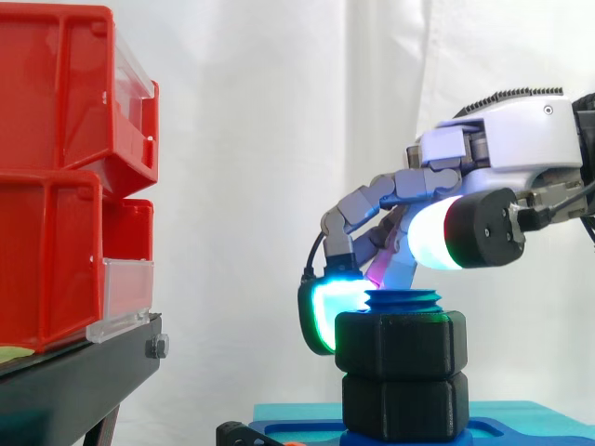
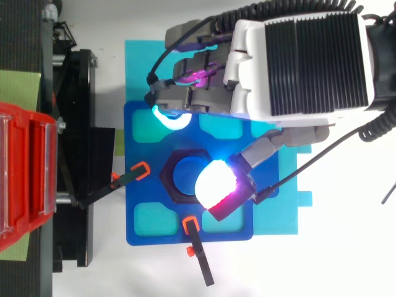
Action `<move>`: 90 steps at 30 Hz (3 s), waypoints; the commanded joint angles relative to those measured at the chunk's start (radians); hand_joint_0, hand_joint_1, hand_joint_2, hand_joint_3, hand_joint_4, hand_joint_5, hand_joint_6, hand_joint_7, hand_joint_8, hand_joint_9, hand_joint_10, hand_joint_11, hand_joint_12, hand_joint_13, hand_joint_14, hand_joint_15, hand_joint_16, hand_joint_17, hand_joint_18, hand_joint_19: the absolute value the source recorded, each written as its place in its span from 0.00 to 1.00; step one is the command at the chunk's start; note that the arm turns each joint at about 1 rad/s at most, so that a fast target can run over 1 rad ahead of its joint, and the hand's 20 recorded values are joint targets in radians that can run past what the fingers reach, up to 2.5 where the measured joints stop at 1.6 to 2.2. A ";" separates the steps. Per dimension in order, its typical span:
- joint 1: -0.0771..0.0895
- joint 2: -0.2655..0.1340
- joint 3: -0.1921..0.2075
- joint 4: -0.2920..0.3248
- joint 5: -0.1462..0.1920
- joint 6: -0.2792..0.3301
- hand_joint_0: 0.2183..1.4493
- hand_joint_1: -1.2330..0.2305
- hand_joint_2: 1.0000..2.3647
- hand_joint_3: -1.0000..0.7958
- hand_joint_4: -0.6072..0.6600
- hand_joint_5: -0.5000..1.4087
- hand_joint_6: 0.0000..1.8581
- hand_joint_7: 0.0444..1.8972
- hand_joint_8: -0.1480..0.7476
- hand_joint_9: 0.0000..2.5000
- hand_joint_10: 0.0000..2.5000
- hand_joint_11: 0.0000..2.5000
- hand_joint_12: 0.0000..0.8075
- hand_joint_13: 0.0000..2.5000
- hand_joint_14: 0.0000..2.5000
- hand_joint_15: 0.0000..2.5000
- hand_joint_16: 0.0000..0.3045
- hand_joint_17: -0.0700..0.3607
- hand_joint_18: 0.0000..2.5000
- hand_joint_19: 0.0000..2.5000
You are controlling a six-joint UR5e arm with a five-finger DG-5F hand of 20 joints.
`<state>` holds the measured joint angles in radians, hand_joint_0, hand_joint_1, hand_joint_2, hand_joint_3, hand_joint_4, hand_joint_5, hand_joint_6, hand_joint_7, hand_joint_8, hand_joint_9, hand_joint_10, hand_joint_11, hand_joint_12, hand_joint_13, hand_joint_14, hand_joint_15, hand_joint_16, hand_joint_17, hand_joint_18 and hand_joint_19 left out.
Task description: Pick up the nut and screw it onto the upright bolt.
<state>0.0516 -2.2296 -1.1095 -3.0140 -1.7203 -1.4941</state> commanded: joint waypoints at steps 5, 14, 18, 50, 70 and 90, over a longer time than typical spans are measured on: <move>0.004 -0.001 0.011 0.026 -0.004 0.000 0.24 0.71 0.00 0.28 0.66 0.22 0.27 0.43 0.44 0.40 0.00 0.00 0.25 0.33 0.00 0.00 0.09 0.30 0.20 0.01; 0.016 -0.001 0.010 0.052 0.001 0.000 0.23 0.71 0.00 0.28 0.65 0.22 0.27 0.39 0.42 0.39 0.00 0.00 0.26 0.32 0.00 0.00 0.09 0.30 0.19 0.00; 0.028 -0.002 0.000 0.057 0.002 0.000 0.23 0.72 0.00 0.28 0.65 0.22 0.27 0.39 0.42 0.38 0.00 0.00 0.26 0.31 0.00 0.00 0.09 0.30 0.19 0.00; 0.042 -0.001 -0.032 0.078 0.024 0.015 0.24 0.71 0.00 0.28 0.59 0.26 0.27 0.77 0.44 0.38 0.00 0.00 0.27 0.31 0.00 0.00 0.08 0.29 0.18 0.00; -0.001 -0.001 -0.032 0.034 0.015 0.011 0.25 0.70 0.00 0.28 0.57 0.26 0.38 0.61 0.46 0.46 0.00 0.00 0.23 0.36 0.00 0.00 0.07 0.27 0.24 0.03; 0.004 -0.001 0.004 0.040 0.005 0.011 0.24 0.71 0.00 0.28 0.67 0.23 0.27 0.46 0.44 0.41 0.00 0.00 0.25 0.33 0.00 0.00 0.09 0.30 0.20 0.01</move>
<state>0.0495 -2.2299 -1.1076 -2.9782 -1.7168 -1.4835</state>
